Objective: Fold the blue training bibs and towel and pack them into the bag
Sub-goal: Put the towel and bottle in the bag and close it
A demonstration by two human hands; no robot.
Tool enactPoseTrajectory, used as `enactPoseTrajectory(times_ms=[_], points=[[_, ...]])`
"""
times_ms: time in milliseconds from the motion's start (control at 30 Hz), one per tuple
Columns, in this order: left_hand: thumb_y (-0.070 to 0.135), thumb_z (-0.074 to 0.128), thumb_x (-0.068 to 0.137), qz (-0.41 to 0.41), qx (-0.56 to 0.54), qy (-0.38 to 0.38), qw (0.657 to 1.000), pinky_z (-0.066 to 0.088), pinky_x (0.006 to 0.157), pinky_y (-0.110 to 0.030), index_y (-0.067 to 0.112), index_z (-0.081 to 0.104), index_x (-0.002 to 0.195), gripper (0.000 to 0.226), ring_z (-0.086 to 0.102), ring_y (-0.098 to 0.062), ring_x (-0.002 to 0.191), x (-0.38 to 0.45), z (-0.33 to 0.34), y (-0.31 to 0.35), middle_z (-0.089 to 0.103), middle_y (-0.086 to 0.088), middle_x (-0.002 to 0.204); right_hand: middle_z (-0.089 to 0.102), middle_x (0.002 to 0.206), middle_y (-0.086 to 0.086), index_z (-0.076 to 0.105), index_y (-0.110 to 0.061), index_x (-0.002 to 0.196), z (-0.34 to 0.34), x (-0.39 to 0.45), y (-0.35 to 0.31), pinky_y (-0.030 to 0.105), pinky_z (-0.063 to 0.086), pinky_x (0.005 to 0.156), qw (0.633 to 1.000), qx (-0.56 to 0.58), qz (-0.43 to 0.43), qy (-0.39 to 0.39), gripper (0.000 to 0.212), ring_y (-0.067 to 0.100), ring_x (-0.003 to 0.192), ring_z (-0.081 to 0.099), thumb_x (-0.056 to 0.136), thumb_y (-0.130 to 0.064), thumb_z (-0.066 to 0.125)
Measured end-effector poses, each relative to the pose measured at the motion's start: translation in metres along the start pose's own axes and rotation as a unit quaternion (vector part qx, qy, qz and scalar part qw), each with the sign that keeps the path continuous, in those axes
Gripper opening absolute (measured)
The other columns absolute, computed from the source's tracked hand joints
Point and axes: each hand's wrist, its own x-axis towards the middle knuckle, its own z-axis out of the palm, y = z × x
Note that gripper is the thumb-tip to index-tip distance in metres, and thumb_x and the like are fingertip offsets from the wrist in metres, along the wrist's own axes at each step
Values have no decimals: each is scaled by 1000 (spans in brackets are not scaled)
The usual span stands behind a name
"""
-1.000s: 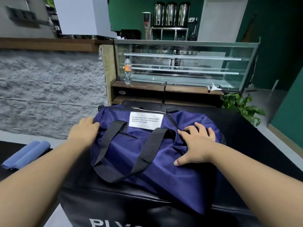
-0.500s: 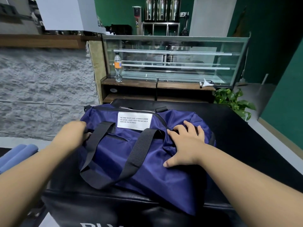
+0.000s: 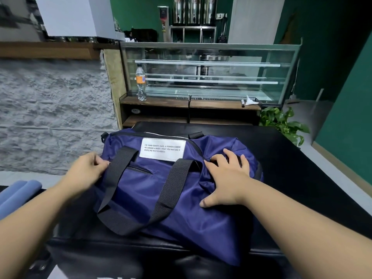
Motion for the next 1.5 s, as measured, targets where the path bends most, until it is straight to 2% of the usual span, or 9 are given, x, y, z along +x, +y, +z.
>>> enactPoseTrajectory(times_ms=[167,367,500,633,767,967,1100,1267,1500], points=[[20,60,93,1,-22,40,999,36,59,-35,-4,53,75,30,52,-20,60,-8,-2,5,59,-7,62,11,154,-4,10,-31,152,-4,1,4,57,-8,115,1000,2,-2,-13,105,28,146,-12,70,-65,67],[13,56,94,38,-142,-4,989,35,58,-31,9,39,63,35,43,2,46,-22,-17,18,50,12,48,14,150,1,8,-27,152,1,4,12,57,3,115,997,-71,3,28,93,33,144,0,81,-41,66],[15,62,91,104,-33,30,994,48,84,-42,11,50,73,22,64,-13,93,-45,-24,38,69,3,86,54,120,12,57,-19,131,18,3,21,66,40,91,981,-130,-7,144,98,43,119,46,39,-17,91],[20,64,89,100,16,39,994,44,71,-41,11,53,73,22,62,-23,76,-70,-26,61,66,-6,74,61,96,15,72,-15,109,40,2,34,64,45,79,958,-143,-10,249,85,39,104,43,27,-1,89],[19,64,88,71,-27,4,997,40,54,-18,8,52,71,24,54,-3,51,-94,-16,78,60,-4,59,60,95,15,72,-17,110,31,3,61,64,46,81,956,-156,-24,248,80,39,101,52,34,0,89],[10,64,87,-1,-192,-73,979,55,53,-29,6,50,70,23,70,-26,79,-124,31,102,66,0,59,60,86,10,73,-19,101,7,15,108,54,50,79,946,-167,-18,278,59,32,87,56,45,-6,89],[14,68,86,-10,-214,-64,975,58,60,-36,7,54,70,22,72,-24,78,-146,56,125,70,-3,65,64,93,7,72,-15,103,-3,14,114,64,44,88,962,-111,-13,248,57,32,93,63,48,1,80],[22,72,82,-27,-203,-22,979,57,72,-47,7,61,69,24,69,-13,59,-161,71,132,71,-3,66,67,97,5,71,-15,99,-13,-22,55,45,48,80,957,123,-64,256,29,31,91,59,76,-4,56],[1,70,81,-23,-278,-39,960,51,59,-13,7,69,75,8,64,-4,59,-172,75,128,73,2,67,56,111,-1,59,-22,116,4,-54,-44,30,38,94,942,269,-156,122,27,15,107,45,89,-22,58]])
